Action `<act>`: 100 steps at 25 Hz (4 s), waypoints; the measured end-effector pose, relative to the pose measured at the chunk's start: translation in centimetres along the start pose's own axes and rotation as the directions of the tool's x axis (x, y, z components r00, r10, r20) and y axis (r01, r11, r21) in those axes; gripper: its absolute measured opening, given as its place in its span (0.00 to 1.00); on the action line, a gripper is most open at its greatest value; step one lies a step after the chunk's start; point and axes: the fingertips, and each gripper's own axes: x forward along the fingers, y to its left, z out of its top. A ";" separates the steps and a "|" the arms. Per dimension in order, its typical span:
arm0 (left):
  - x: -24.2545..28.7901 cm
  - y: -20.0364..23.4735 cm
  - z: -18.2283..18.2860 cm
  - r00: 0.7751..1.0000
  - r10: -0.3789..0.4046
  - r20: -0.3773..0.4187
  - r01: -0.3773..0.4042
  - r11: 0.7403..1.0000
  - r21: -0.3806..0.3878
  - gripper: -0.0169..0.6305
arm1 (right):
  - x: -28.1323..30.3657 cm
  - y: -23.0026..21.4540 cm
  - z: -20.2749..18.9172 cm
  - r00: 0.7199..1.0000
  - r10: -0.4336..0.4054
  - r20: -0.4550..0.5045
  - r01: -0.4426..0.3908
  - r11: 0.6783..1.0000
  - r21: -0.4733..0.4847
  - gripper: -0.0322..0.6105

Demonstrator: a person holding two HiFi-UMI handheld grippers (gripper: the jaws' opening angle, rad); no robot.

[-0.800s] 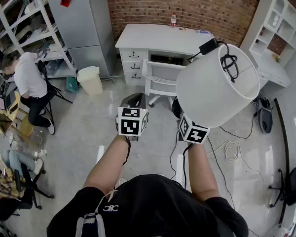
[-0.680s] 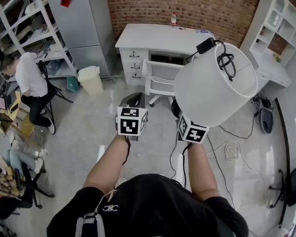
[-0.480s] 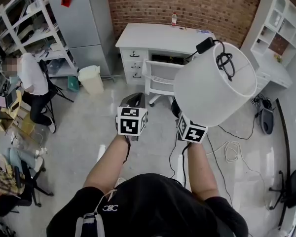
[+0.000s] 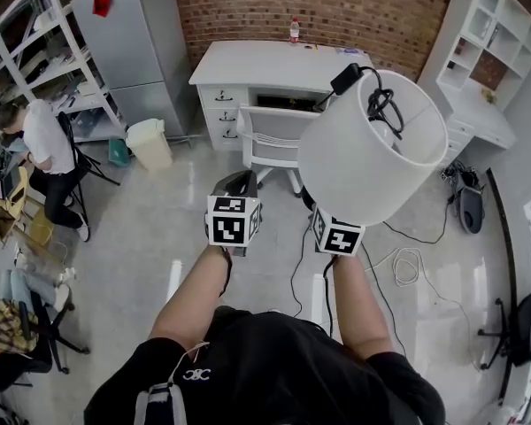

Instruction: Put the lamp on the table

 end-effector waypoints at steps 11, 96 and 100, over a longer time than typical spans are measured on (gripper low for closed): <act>3.0 -2.7 -0.1 0.999 -0.040 -0.029 0.040 0.999 0.015 0.03 | 0.5 -4.0 -2.0 0.997 -0.040 -0.064 0.041 0.999 0.027 0.26; 71.4 32.1 15.4 0.982 0.104 -0.156 -0.112 0.993 -0.044 0.03 | 85.0 -18.8 3.9 0.989 0.115 -0.090 -0.118 0.992 -0.033 0.26; 74.1 34.0 14.6 0.976 0.126 -0.178 -0.138 0.989 -0.059 0.03 | 89.5 -17.9 1.9 0.984 0.151 -0.090 -0.154 0.988 -0.027 0.26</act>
